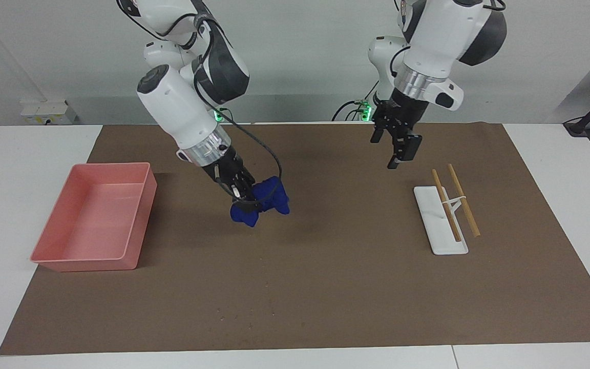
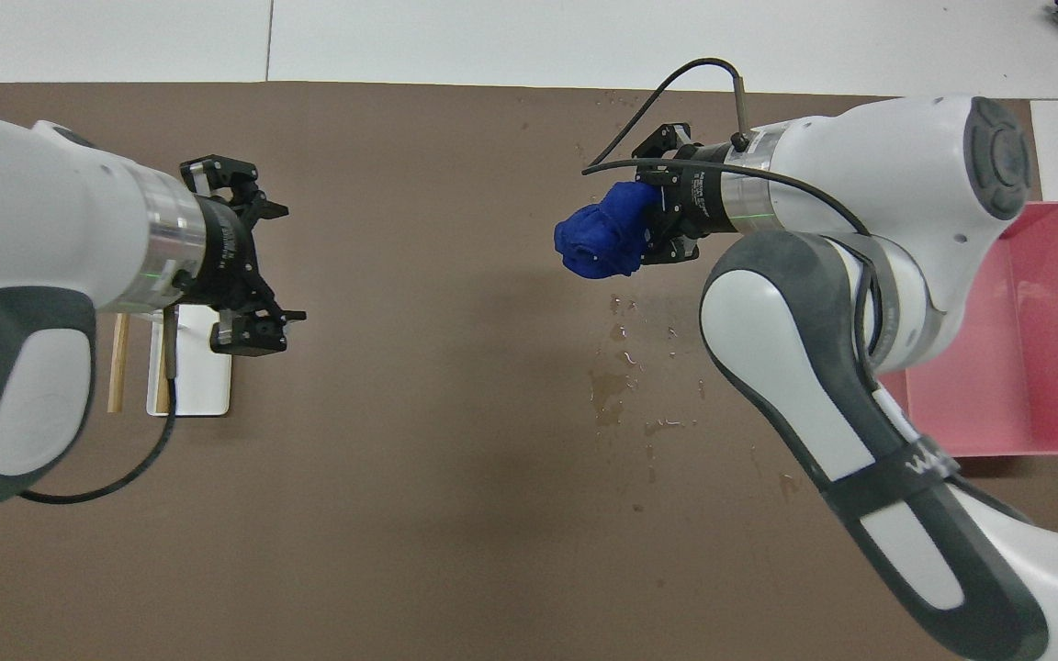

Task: Wipe water with towel using both arms
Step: 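Pull the towel away with the right gripper while the left gripper retracts, then lower the towel onto the mat with the right gripper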

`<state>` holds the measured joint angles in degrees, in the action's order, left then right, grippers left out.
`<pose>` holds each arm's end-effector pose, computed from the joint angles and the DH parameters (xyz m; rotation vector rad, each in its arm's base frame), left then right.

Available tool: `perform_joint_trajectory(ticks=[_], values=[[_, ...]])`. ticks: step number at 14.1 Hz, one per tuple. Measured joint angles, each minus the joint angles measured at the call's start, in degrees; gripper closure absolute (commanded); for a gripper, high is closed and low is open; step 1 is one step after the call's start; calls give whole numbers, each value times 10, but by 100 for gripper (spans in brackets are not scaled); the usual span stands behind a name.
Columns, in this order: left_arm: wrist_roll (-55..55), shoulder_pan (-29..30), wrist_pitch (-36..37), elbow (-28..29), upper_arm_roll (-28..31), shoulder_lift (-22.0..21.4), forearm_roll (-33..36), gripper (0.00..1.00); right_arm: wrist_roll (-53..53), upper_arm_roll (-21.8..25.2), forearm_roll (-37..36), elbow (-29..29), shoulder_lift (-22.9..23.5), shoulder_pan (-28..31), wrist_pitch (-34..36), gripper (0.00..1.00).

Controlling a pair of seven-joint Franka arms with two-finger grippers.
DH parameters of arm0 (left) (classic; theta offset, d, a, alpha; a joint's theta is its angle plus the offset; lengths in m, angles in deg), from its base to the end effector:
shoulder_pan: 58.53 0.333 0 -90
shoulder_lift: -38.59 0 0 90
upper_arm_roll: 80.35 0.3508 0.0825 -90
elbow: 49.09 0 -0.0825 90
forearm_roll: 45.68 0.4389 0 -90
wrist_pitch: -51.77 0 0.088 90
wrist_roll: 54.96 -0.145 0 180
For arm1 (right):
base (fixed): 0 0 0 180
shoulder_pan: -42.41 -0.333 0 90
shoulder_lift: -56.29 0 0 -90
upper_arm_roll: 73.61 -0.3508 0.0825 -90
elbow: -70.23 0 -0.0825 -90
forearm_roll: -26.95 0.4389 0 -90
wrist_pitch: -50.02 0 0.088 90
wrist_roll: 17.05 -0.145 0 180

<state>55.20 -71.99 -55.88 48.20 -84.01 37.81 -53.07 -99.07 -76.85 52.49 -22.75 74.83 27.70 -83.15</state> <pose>0.6051 -0.2016 0.5927 1.9748 2.1397 -0.0383 0.7233 0.2503 0.4576 -2.0154 1.6475 0.0865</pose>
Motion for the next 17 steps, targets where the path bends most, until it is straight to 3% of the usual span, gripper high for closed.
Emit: perform_joint_trajectory(ticks=[5,9,13,17], values=[[-201,124,41,22,2,-18,0,0,62,0,0,5,91,4,-109,100],[-357,165,42,35,1,-26,0,0,106,0,0,24,159,5,-179,100],[-521,206,42,43,1,-31,0,0,139,-1,0,15,178,-2,-186,100],[-551,210,45,43,-4,-32,0,0,177,-1,0,-24,172,-2,-188,100]])
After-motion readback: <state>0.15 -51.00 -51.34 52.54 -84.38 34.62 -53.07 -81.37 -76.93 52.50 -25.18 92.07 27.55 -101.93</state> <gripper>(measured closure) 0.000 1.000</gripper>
